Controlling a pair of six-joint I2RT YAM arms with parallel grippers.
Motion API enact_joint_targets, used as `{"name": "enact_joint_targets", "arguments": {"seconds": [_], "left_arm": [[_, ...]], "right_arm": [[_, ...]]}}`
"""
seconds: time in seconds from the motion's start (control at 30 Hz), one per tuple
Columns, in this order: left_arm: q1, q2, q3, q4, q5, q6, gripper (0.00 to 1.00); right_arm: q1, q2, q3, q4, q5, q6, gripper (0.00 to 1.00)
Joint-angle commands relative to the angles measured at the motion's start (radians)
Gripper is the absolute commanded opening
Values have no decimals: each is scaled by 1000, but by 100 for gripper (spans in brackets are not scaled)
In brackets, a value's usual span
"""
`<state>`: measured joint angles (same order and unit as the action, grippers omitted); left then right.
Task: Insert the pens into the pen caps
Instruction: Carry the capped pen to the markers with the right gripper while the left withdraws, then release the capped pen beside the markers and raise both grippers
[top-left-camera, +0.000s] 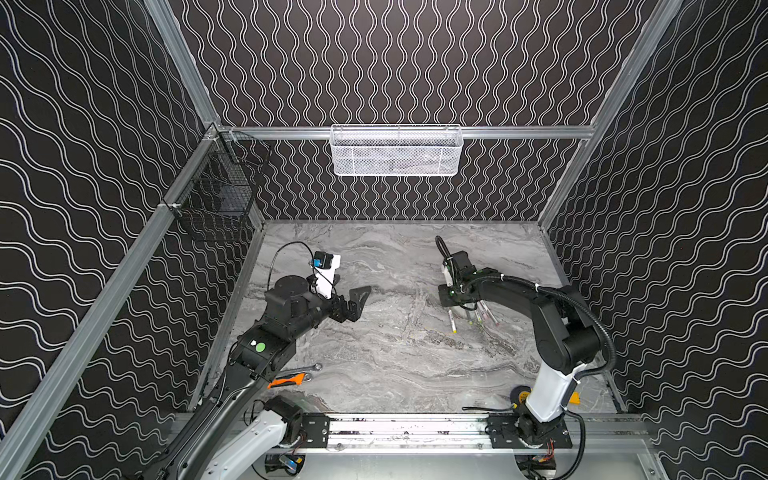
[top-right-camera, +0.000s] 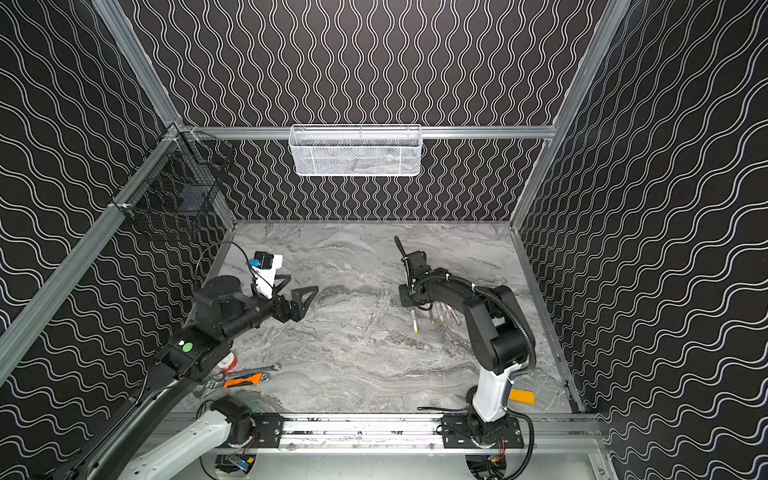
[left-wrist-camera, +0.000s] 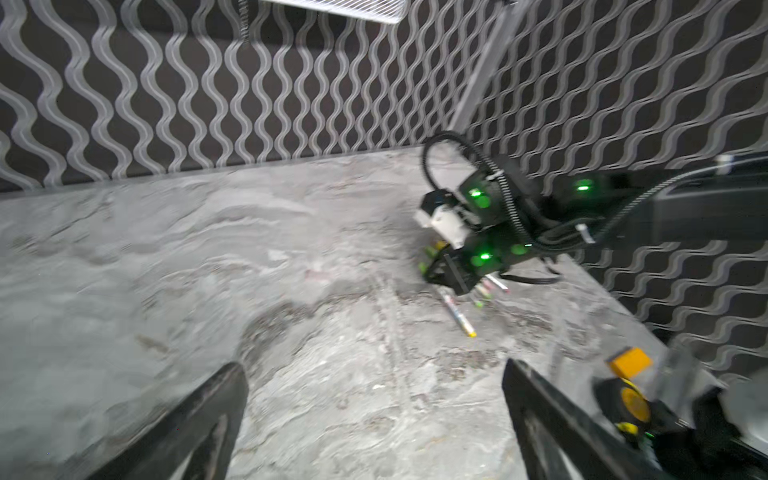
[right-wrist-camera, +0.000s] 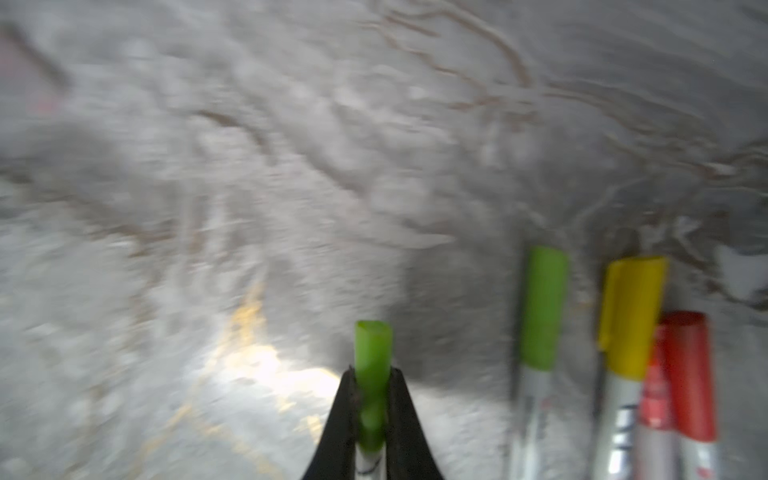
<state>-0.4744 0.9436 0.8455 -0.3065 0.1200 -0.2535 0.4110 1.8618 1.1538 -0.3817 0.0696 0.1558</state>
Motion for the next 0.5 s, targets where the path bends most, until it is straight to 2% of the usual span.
{"name": "enact_joint_targets", "arguments": {"seconds": [0.0,0.07,0.13,0.2,0.27,0.43,0.47], "left_arm": [[9,1,-21,10,-145,17,99],[9,-1,-52,33,-229,32,99],[11,14,-54,14,-367,63,99],[21,47,-54,1,-484,102,99],[41,87,-54,9,-569,126,99],[121,185,-94,118,-600,119,98],[127,208,-112,169,-628,114,99]], "right_arm": [[-22,29,11,-22,93,-25,0],[-29,30,14,-25,115,-23,2],[-31,19,18,-26,125,-23,11],[-31,-2,25,-29,122,-28,29],[-31,-28,34,-35,121,-34,42],[-31,-101,37,-9,153,-67,72],[-32,-119,24,18,157,-79,84]]}}
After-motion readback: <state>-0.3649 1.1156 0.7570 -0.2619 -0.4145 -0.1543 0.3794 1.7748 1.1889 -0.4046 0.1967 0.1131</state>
